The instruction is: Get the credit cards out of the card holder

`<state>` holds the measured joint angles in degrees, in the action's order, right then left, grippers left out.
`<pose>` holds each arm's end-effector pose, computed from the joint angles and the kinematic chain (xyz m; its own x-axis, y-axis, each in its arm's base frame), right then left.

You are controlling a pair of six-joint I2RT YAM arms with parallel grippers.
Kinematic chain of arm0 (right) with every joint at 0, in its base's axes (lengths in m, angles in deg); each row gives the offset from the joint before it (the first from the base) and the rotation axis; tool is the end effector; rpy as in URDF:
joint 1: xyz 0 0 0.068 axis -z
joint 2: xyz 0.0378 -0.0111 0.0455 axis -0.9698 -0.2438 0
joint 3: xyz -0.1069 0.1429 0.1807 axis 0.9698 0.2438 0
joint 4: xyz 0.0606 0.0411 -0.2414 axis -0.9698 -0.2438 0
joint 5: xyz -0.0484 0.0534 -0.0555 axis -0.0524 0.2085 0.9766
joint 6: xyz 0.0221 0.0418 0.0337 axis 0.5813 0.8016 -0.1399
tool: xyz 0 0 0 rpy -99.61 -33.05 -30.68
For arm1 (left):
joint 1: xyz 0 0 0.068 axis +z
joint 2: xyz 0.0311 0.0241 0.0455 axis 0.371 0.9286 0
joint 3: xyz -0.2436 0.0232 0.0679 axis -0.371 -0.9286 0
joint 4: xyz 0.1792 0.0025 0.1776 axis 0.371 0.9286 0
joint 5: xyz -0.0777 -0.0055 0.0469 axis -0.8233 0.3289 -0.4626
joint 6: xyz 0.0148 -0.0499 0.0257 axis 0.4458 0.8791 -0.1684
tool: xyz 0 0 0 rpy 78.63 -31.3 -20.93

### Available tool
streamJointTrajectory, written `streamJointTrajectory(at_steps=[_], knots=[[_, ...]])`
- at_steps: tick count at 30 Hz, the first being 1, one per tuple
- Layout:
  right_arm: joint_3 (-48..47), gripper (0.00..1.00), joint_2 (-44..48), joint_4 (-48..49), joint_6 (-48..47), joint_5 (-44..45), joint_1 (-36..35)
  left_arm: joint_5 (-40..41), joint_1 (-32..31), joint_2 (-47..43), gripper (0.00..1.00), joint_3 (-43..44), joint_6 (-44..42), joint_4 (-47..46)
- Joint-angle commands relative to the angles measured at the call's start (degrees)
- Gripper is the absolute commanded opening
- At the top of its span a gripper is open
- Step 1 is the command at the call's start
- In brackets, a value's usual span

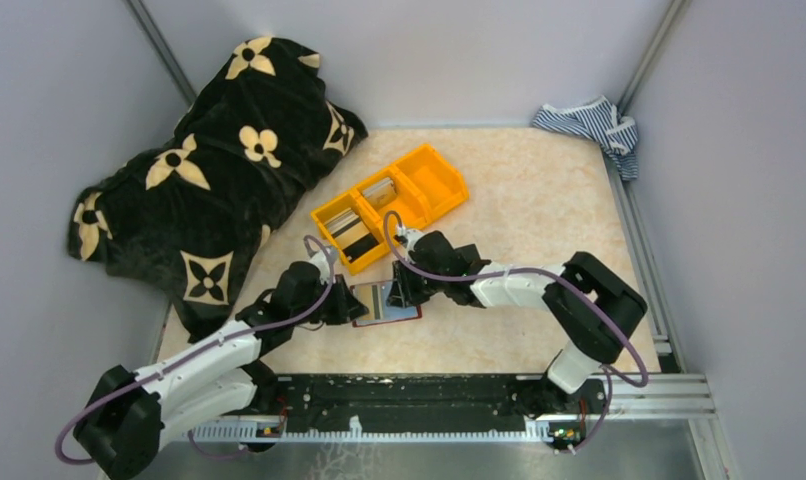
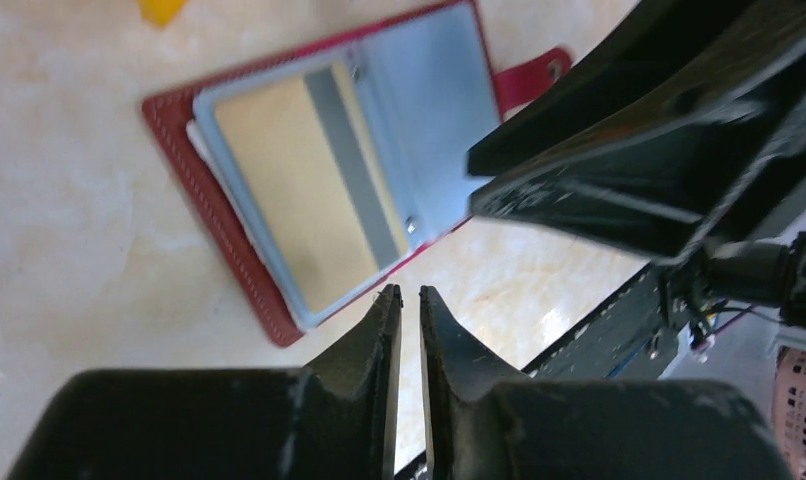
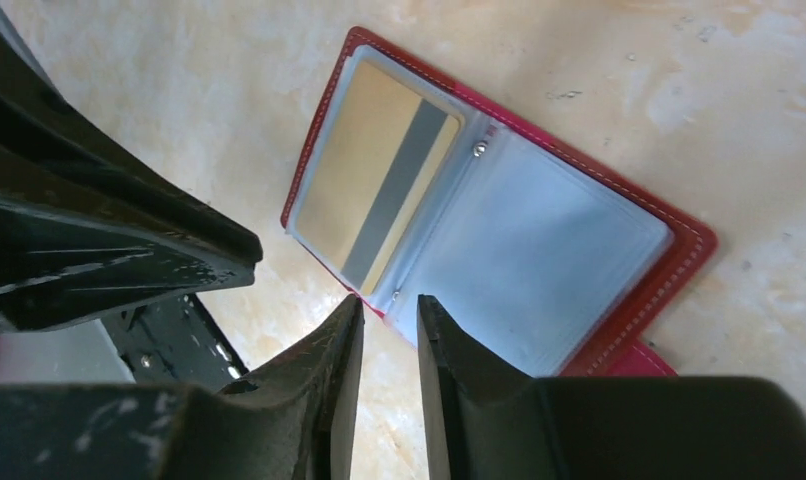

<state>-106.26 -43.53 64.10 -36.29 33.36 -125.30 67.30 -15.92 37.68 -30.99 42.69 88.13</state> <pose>0.1959 0.2464 0.1506 -0.7988 -0.1987 -0.5679 -0.5407 0.6510 0.5327 0.1452 -0.1230 0.1486 -0.8438 -0.1245 -0.5221 0.2491 0.7709 -0.5863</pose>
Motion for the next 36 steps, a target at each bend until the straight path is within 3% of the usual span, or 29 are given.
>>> streamJointTrajectory(at_steps=[1, 10, 29, 36], knots=[[-2.2, 0.29, -3.0, 9.1, 2.9, -6.1, -0.5, 3.4, 0.7, -1.3, 0.17, 0.2, -0.3, -5.3], [-2.7, 0.29, -8.2, 12.5, 4.0, -7.2, -0.5, 2.2, 3.0, 8.5, 0.18, -1.2, 1.1, -8.2], [-2.7, 0.30, -11.1, 11.6, 3.2, -5.8, -0.6, 5.9, 4.4, 6.0, 0.18, -1.0, -2.4, -1.7], [-3.2, 0.30, -11.8, 11.5, 3.1, -5.8, -0.7, 4.9, 4.5, 7.4, 0.17, -2.0, -2.2, -3.9]])
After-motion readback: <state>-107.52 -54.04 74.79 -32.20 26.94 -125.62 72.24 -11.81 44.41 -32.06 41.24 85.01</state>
